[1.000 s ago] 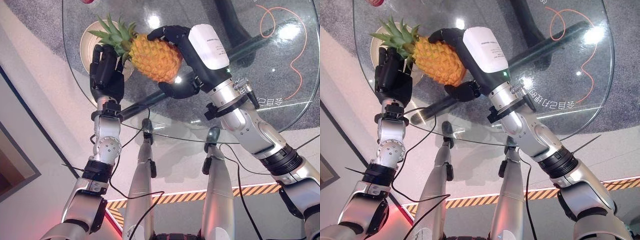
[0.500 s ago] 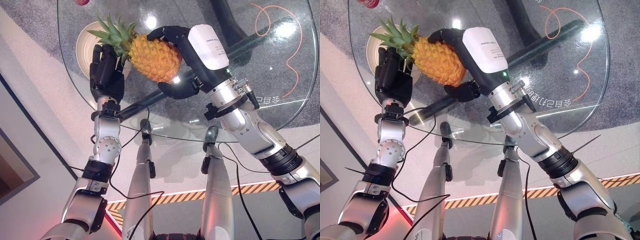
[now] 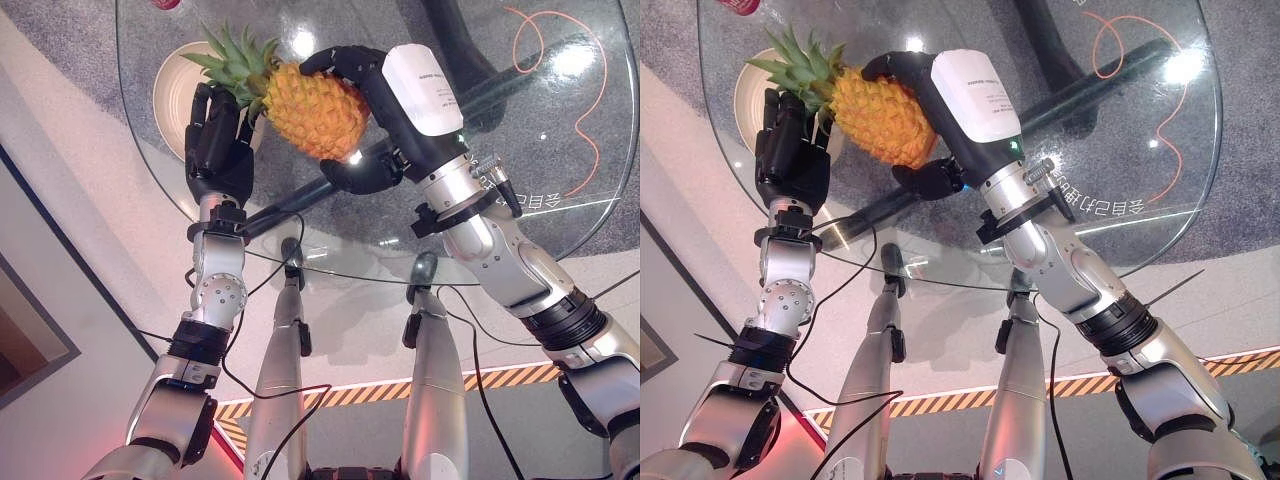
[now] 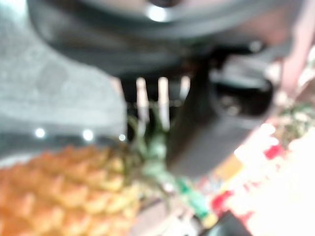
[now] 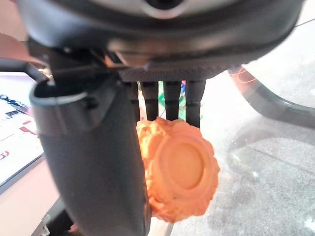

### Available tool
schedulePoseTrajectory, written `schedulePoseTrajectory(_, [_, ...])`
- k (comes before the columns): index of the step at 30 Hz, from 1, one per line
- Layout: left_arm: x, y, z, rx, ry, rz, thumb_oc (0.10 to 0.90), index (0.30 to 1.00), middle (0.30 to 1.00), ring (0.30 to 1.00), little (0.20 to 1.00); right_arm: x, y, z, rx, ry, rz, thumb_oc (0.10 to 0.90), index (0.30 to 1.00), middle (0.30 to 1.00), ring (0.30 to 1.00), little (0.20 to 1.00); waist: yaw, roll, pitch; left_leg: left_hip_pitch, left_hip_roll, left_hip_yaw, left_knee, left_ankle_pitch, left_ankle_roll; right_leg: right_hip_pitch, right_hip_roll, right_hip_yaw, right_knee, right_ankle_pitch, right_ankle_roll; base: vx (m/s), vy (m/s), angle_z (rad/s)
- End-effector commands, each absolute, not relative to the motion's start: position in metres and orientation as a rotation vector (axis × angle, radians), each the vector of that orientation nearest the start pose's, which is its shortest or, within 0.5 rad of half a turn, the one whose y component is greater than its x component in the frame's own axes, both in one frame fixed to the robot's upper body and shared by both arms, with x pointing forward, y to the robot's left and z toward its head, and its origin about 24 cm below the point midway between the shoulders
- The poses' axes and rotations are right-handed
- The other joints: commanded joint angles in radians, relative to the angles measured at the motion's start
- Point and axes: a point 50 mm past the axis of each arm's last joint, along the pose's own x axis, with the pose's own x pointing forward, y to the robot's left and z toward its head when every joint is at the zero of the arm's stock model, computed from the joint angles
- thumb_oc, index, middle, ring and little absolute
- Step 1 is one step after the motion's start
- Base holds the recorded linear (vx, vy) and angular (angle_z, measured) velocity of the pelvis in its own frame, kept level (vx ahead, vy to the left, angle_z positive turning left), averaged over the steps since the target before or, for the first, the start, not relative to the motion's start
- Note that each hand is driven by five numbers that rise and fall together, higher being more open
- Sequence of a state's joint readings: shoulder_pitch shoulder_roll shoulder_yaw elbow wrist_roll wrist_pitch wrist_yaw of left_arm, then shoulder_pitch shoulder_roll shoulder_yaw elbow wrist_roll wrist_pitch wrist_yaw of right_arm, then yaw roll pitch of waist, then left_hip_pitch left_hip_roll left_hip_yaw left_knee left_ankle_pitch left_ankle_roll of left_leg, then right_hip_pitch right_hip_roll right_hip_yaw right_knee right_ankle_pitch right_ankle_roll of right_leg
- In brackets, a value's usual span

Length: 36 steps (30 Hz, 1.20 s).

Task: Pick up the fruit to the plate

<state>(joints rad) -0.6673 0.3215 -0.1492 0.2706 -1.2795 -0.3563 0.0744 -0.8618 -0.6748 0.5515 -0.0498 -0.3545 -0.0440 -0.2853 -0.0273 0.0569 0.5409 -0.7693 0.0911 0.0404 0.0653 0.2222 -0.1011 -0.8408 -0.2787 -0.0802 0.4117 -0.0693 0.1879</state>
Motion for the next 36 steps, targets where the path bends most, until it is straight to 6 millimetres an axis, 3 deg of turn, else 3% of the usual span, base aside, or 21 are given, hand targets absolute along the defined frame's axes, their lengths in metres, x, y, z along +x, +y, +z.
schedulePoseTrajectory(1, [0.332, 0.111, 0.269, -0.829, -0.708, -0.476, 0.800, 0.900, 0.900, 0.900, 0.900, 0.241, -0.035, 0.321, -0.833, -1.556, 0.299, 0.100, 0.300, 0.300, 0.300, 0.200, 0.033, -0.034, -0.021, 0.017, 0.026, -0.030, 0.047, -0.077, -0.025, 0.095, 0.008, -0.052, -0.237, 0.199, 0.008, 0.00, 0.000, 0.00])
schedulePoseTrajectory(36, [0.333, 0.121, 0.270, -0.881, -0.769, -0.349, 0.800, 0.900, 0.900, 0.900, 0.900, 0.258, -0.066, 0.335, -0.679, -1.521, -0.077, 0.100, 0.300, 0.300, 0.300, 0.200, 0.023, -0.035, -0.021, 0.034, 0.032, -0.021, 0.037, -0.087, -0.025, 0.104, 0.011, -0.046, -0.235, 0.189, 0.008, 0.00, 0.000, 0.00])
